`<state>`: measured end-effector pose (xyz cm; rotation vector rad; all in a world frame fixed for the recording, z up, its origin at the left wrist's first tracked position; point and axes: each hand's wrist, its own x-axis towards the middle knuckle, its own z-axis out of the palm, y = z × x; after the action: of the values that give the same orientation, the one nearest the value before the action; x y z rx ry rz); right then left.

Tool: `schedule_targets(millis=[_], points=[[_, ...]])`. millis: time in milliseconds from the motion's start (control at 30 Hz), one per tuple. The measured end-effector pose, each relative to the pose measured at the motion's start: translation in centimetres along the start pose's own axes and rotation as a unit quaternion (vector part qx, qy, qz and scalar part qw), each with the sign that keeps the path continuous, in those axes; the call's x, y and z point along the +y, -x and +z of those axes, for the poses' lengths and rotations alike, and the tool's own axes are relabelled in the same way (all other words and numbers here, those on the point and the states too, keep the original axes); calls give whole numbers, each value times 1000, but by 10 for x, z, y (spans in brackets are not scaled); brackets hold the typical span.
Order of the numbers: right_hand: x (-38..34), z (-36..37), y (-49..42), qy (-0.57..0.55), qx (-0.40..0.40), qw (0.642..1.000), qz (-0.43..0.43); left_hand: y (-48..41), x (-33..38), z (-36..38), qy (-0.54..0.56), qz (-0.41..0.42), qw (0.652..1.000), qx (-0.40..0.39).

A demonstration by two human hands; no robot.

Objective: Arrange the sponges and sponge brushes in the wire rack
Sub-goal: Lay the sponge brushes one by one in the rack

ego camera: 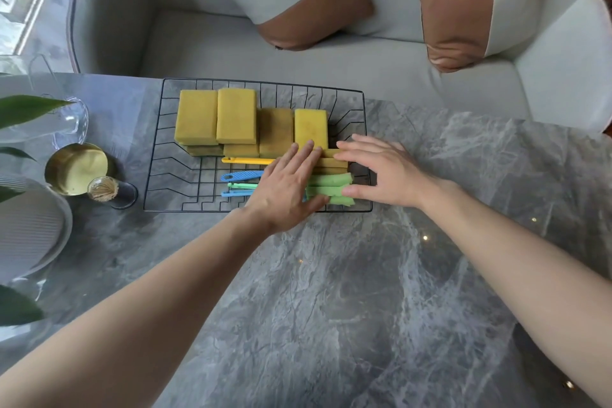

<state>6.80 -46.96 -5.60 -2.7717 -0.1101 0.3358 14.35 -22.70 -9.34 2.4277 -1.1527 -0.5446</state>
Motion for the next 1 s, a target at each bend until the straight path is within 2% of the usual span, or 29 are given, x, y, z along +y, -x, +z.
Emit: schedule_targets(millis=[167,400,700,1000], points=[[4,13,8,-35,0,999,6,1,1,1,9,26,999,-15],[7,23,7,-87,30,996,-18,3,3,-1,13,42,999,11],[4,24,8,-46,4,999,-10,0,0,6,-31,26,999,-6],[-9,19,9,-19,-8,1000,18,-3,12,6,0,-14,1000,-6]])
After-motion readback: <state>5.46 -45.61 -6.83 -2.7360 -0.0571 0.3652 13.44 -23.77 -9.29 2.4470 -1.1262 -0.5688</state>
